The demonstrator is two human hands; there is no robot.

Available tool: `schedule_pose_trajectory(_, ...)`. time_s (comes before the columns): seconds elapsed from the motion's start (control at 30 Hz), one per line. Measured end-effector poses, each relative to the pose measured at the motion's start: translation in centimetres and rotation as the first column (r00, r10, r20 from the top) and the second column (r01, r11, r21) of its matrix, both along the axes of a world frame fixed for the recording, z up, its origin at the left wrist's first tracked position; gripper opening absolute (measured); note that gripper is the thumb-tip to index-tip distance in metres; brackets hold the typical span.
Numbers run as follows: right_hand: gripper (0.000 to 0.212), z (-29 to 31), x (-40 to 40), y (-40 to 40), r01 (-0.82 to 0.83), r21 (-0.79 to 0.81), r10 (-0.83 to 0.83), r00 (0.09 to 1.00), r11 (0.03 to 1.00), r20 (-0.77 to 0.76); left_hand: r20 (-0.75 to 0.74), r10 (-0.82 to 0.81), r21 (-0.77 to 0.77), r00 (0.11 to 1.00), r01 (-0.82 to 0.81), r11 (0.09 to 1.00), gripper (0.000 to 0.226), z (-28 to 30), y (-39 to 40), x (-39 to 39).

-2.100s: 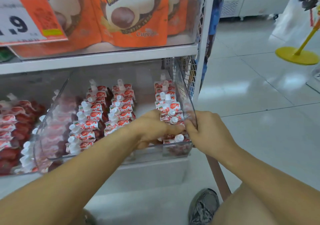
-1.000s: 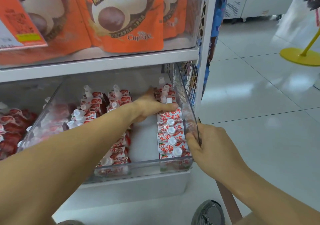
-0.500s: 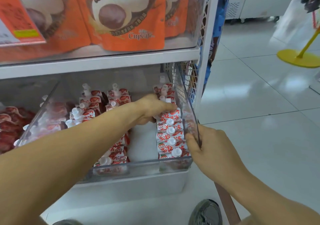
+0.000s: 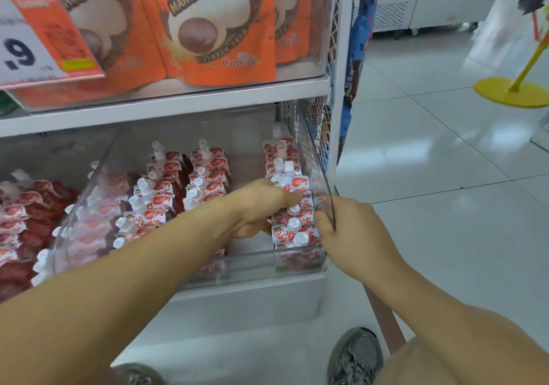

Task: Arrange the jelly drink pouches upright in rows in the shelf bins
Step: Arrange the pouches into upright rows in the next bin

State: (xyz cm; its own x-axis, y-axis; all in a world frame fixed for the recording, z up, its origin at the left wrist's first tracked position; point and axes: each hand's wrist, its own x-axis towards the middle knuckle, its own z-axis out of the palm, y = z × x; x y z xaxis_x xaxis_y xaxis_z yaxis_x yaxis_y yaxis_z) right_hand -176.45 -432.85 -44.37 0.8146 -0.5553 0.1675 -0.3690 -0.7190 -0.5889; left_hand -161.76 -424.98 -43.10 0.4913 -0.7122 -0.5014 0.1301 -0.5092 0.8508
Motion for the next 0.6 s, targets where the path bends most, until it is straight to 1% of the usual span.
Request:
schedule_pose_trajectory(0.07, 0.042, 0.2, 0.0, 0.1, 0.008, -0.009, -0.008, 1.0, 1.0, -0.012, -0.019, 0.035, -0.004, 0.999, -0.035, 0.999, 0.028, 0.2, 0.3, -0.3)
schedule_pose_trajectory(0.13, 0.042, 0.4, -0.2, 0.2, 0.001, 0.01, 0.0, 1.0, 1.0, -0.017, -0.036, 0.032, 0.028, 0.999, -0.031, 0.999, 0.035, 0.2, 0.9, -0.6)
schedule_pose_trajectory(0.17, 0.041, 0.4, -0.3, 0.3, -0.004, 0.022, 0.005, 1.0, 1.0, -0.022, -0.035, 0.025, 0.049, 0.999, -0.023, 0.999, 0.035, 0.0, 1.3, -0.8)
schedule_pose_trajectory(0.27, 0.026, 0.3, -0.3, 0.5, 0.009, 0.012, -0.008, 1.0, 1.0, -0.03, -0.039, -0.015, 0.041, 0.999, 0.016, 0.999, 0.022, -0.3, 1.3, -1.4)
schedule_pose_trajectory(0.33, 0.017, 0.4, -0.2, 0.7, 0.024, -0.004, -0.024, 0.999, 1.0, -0.043, -0.033, -0.031, 0.054, 0.999, 0.033, 0.998, 0.024, 0.1, 1.0, -1.8)
schedule_pose_trajectory(0.4, 0.016, 0.6, -0.3, 0.7, 0.025, 0.015, -0.025, 0.998, 1.0, -0.051, -0.008, -0.055, 0.073, 0.998, 0.055, 0.996, 0.028, 0.7, 1.4, -1.9)
schedule_pose_trajectory(0.43, 0.017, 0.6, -0.4, 0.5, 0.016, 0.081, -0.013, 0.999, 0.997, -0.043, -0.004, -0.075, 0.086, 0.997, 0.075, 0.994, 0.033, 1.1, 2.0, -1.7)
schedule_pose_trajectory(0.47, 0.018, 0.7, -0.6, 0.3, 0.002, 0.195, 0.004, 1.0, 0.981, -0.026, 0.008, -0.098, 0.111, 0.995, 0.097, 0.989, 0.042, 1.5, 2.9, -1.4)
schedule_pose_trajectory(0.53, 0.018, 1.3, -1.1, 0.3, -0.036, 0.465, 0.024, 0.999, 0.885, 0.032, 0.06, -0.141, 0.197, 0.988, 0.127, 0.972, 0.063, 2.4, 5.0, -1.0)
schedule_pose_trajectory(0.57, 0.016, 1.5, -1.3, 0.3, -0.047, 0.544, 0.025, 0.999, 0.838, 0.049, 0.083, -0.145, 0.219, 0.986, 0.124, 0.968, 0.07, 2.6, 5.7, -0.6)
schedule_pose_trajectory(0.6, 0.013, 1.6, -1.3, 0.5, -0.056, 0.564, 0.025, 0.998, 0.824, 0.062, 0.077, -0.141, 0.207, 0.987, 0.122, 0.971, 0.066, 2.7, 6.1, -0.4)
